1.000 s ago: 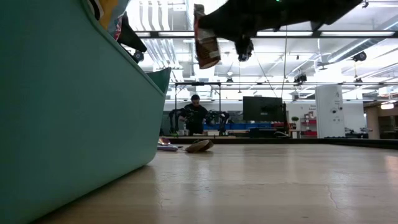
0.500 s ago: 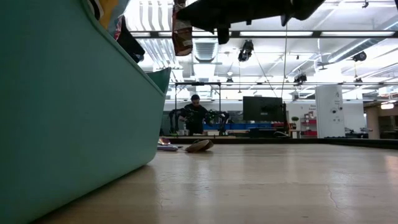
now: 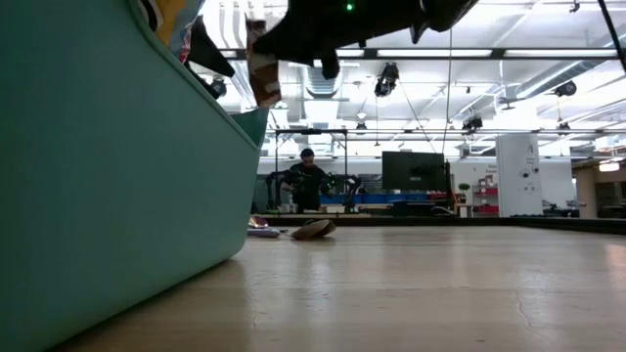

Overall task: Pick & Place Food Item
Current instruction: Put the orange seasoning pack into the pink bin

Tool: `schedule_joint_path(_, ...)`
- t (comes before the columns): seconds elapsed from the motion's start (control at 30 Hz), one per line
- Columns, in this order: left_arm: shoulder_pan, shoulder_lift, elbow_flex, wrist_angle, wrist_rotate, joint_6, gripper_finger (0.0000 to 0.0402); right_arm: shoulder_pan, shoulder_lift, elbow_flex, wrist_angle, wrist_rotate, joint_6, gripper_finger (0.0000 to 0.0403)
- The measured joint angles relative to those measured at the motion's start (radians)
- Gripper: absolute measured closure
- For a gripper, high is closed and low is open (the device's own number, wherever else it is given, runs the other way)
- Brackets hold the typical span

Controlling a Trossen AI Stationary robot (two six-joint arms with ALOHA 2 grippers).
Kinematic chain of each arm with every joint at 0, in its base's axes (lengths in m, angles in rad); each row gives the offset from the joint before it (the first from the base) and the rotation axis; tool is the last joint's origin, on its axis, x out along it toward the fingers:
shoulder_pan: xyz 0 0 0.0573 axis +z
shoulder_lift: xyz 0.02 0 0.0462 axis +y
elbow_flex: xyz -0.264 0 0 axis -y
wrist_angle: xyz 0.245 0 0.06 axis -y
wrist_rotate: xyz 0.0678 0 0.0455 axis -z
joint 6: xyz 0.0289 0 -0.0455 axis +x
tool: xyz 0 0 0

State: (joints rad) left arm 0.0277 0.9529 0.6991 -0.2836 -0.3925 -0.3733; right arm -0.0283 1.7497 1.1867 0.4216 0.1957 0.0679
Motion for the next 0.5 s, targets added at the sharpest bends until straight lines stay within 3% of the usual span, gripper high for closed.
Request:
schedule_joint_path(0.2,-0.001,0.0,0.0,0.012,0.001,-0.028,0.0049,-0.016,0.017,0.029,-0.006,0.1,0.052,0.0345)
schedule_joint_path(0.5,0.0,0.0,0.0,0.032,-0.064,-0.024,0.0049,-0.029,0.028,0.041,-0.008,0.103,0.056,0.0345)
